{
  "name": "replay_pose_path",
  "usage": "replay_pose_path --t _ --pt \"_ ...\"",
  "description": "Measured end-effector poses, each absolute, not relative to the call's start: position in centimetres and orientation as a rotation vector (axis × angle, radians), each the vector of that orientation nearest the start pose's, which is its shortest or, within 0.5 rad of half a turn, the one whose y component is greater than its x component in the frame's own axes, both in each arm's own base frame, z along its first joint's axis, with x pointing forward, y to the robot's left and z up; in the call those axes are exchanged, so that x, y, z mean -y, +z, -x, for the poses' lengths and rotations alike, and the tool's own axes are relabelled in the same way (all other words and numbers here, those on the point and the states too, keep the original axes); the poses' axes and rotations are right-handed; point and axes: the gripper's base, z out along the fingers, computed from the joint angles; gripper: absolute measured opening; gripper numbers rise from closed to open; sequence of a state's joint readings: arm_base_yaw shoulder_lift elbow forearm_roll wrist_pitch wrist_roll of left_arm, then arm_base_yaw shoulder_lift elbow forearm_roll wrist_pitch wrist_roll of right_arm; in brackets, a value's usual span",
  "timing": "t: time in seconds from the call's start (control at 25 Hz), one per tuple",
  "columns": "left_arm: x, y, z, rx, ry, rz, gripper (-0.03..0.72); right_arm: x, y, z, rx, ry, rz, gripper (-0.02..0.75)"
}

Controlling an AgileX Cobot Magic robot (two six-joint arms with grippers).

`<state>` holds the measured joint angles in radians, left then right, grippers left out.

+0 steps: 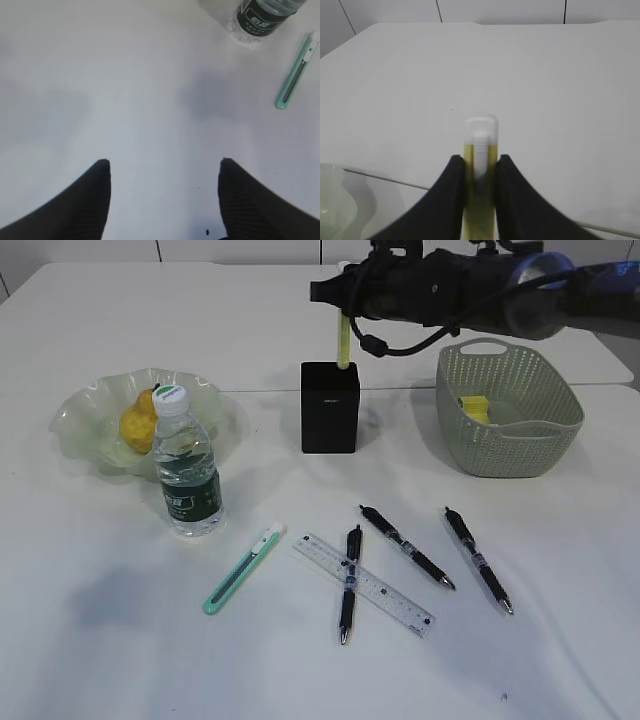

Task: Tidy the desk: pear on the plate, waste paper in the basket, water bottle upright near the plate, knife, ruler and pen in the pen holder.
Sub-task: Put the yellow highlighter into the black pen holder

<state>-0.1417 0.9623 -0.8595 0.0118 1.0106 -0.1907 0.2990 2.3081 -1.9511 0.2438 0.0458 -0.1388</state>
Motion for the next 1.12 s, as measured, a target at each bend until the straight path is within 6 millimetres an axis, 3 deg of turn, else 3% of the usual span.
replay_pose_path --t 0.6,0.92,1.12 --pt "2.3 31.6 -16.5 -2.623 -0.101 0.06 0.475 -17.2 18.3 -53.7 -1.909 0.306 0.143 0.129" --pt "2.3 31.6 -16.4 -2.63 -0.099 0.06 0.475 -17.6 17.9 -53.6 -1.915 0.311 0.148 0.274" --pt "2.2 31.5 -16.3 -2.652 -0.095 0.061 0.475 -17.7 17.5 -53.4 -1.97 0.317 0.161 0.293"
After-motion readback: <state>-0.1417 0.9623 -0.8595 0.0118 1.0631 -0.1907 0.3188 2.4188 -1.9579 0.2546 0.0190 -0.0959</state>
